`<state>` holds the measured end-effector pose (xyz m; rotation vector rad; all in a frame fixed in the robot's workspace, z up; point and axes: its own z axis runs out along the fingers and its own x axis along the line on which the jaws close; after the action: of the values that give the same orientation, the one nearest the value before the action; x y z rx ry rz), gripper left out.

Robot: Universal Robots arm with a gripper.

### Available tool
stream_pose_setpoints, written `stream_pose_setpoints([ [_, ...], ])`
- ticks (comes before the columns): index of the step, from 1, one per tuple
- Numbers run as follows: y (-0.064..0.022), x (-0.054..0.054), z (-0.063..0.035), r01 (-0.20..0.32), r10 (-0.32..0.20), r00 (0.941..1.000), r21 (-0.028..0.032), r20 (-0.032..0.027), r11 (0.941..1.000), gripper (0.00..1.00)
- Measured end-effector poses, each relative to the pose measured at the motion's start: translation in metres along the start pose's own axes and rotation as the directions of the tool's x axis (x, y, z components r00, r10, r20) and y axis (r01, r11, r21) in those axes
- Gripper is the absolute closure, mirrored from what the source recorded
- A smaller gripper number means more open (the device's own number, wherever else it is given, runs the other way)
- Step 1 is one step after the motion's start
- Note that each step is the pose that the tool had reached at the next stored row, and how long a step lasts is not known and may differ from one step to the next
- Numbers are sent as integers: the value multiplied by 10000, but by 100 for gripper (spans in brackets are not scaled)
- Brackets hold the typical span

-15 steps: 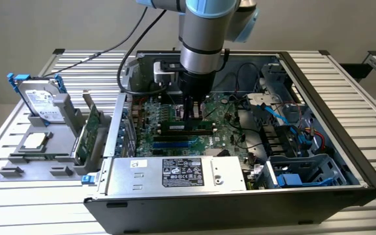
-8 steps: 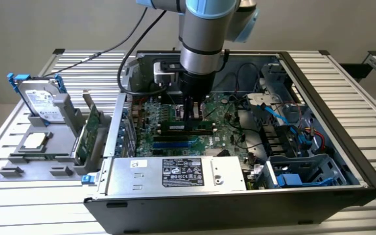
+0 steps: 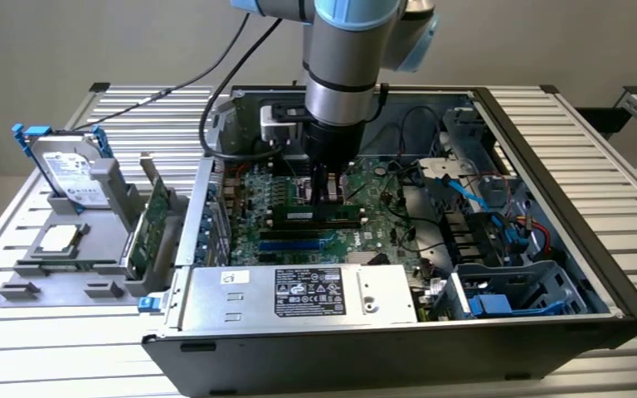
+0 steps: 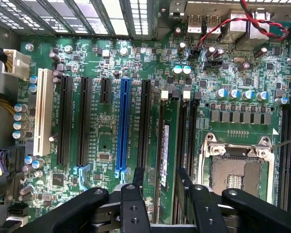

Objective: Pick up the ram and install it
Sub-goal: 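Insert the ram into the slot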

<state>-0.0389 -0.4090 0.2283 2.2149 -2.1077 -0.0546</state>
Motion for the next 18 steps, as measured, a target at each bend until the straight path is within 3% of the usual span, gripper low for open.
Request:
stream_pose_setpoints([
  [18, 0, 0, -2, -55, 55, 9996, -14, -259, 10000, 60],
])
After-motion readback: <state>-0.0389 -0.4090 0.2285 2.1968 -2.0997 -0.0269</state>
